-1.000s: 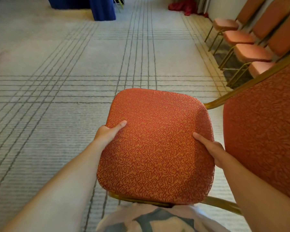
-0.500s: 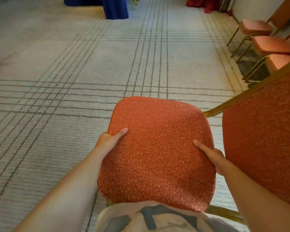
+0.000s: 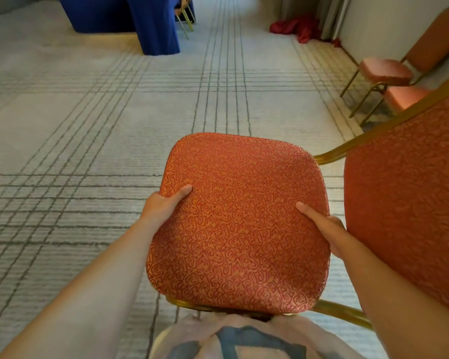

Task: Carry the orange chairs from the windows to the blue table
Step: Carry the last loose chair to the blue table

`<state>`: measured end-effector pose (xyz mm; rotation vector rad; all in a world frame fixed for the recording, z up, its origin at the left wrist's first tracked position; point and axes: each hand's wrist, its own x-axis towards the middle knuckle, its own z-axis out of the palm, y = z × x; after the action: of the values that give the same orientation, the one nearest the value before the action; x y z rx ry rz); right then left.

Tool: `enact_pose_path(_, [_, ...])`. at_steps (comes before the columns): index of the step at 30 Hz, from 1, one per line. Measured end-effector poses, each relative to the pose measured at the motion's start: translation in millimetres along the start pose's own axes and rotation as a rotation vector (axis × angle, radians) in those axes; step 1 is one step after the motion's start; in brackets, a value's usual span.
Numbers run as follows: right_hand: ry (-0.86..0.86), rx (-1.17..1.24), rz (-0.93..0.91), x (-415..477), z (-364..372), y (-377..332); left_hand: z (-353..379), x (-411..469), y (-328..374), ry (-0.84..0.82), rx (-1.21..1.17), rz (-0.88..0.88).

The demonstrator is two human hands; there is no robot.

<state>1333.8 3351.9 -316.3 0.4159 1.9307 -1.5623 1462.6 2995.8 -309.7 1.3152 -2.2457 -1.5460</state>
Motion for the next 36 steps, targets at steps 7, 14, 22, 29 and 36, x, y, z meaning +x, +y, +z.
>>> enact_pose_path(7, [-0.006,-0.020,0.011,145,31,-102,47,153,61,-0.048,-0.048,-0.042])
enact_pose_path(14, [-0.061,-0.077,0.012,303,60,-247,76,320,165,-0.007,-0.065,-0.100])
enact_pose_path(22, [-0.102,-0.094,0.063,436,130,-340,77,475,228,0.025,-0.046,-0.126])
enact_pose_path(29, [-0.072,-0.070,0.067,551,219,-428,64,647,277,-0.027,-0.029,-0.121])
enact_pose_path(36, [-0.013,0.021,-0.017,657,316,-559,25,845,380,-0.030,0.001,0.024])
